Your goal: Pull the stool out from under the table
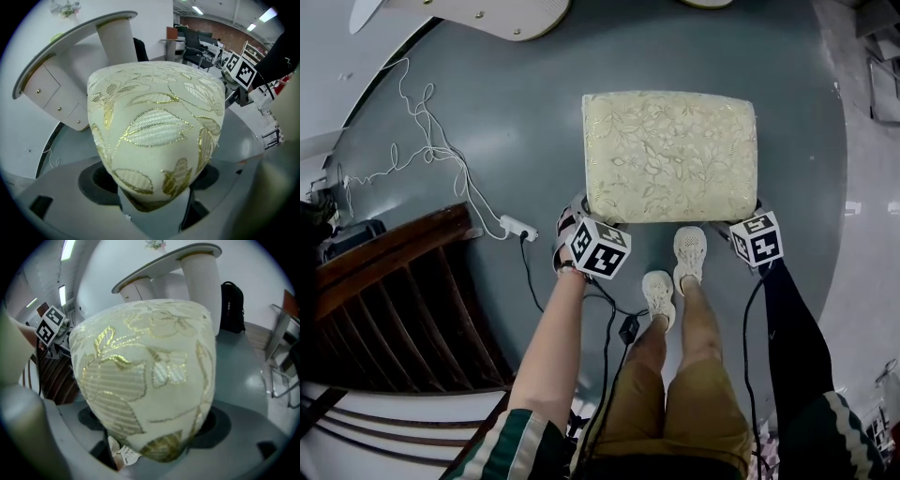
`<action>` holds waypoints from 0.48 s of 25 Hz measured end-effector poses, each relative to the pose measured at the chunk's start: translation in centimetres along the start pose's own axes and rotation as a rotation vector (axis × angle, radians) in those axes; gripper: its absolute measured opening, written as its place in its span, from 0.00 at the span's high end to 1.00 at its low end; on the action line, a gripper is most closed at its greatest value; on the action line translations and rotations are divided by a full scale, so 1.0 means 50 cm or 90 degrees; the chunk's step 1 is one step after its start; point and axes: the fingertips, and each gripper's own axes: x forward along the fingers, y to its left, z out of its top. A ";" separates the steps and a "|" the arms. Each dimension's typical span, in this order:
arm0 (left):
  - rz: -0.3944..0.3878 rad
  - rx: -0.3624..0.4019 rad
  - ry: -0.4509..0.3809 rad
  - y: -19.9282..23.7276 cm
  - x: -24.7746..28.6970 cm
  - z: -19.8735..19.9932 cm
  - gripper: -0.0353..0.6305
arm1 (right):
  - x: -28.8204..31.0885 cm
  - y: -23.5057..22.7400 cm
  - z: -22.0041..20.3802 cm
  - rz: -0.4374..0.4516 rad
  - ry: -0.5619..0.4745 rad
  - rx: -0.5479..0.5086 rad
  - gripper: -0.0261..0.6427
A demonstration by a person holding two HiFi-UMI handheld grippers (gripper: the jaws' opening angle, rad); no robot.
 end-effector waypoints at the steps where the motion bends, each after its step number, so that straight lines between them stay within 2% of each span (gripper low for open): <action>1: -0.001 0.000 -0.001 -0.001 -0.001 -0.001 0.33 | -0.002 0.001 0.000 -0.002 -0.001 0.000 0.21; 3: 0.000 0.009 -0.011 0.003 0.000 -0.001 0.33 | -0.003 0.006 0.000 -0.012 -0.011 0.004 0.21; 7: 0.005 0.058 -0.046 0.027 0.008 0.012 0.33 | -0.001 0.018 -0.001 -0.053 -0.050 0.026 0.21; 12: 0.001 0.057 -0.044 0.028 0.012 0.011 0.33 | 0.002 0.020 -0.004 -0.052 -0.036 0.028 0.21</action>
